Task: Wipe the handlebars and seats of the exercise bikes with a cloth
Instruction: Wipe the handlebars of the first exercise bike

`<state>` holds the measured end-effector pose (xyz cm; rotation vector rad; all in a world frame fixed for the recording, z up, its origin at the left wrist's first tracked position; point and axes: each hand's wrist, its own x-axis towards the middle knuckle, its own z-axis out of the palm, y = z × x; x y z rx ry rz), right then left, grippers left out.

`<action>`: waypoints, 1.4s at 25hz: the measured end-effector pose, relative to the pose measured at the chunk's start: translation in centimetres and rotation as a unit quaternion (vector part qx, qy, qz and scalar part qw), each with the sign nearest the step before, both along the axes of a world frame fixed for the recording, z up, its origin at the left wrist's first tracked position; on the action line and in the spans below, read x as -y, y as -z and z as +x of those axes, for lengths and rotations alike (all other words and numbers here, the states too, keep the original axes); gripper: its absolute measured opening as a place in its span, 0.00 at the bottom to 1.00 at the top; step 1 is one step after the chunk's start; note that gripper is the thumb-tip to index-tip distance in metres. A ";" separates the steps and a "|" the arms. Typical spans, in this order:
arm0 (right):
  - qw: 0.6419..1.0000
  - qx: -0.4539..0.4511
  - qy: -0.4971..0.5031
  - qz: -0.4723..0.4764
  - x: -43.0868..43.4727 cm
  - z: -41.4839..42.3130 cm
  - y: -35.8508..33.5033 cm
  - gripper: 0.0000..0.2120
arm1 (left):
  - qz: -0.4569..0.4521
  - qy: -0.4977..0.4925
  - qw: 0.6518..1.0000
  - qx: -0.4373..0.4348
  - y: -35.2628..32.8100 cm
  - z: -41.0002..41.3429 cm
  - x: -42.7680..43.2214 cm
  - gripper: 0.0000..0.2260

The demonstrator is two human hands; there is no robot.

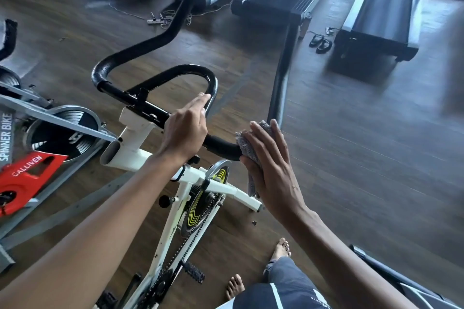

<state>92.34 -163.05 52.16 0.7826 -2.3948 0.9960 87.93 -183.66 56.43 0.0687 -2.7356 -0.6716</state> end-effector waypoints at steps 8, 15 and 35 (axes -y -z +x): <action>0.938 0.210 0.068 -0.269 -5.4 -1.8 -2.2 0.15 | 0.025 0.116 0.992 -0.034 -3.3 -1.1 -8.2 0.16; 0.892 0.236 0.211 -0.322 -17.9 -6.2 -1.0 0.16 | 0.057 0.236 0.970 0.015 -1.8 -6.2 -22.3 0.16; 0.847 0.302 0.310 -0.309 -43.1 -29.7 1.4 0.10 | 0.126 0.288 0.938 0.146 4.7 -33.9 -45.7 0.11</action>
